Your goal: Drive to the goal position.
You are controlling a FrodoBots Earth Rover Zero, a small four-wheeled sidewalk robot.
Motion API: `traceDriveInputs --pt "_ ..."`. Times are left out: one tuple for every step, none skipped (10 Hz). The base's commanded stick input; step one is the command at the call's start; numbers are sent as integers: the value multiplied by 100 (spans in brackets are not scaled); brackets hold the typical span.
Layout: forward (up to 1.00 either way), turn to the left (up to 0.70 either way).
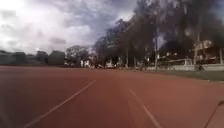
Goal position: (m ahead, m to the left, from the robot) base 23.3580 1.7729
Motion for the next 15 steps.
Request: traceDriveInputs --pt "70 0" --pt "70 0" --pt "70 0" --pt "70 0" --pt "70 0" --pt "70 0" --pt "70 0" --pt "70 0" --pt "70 0" --pt "70 0" --pt "70 0" --pt "70 0" --pt "70 0" --pt "70 0" --pt "70 0"
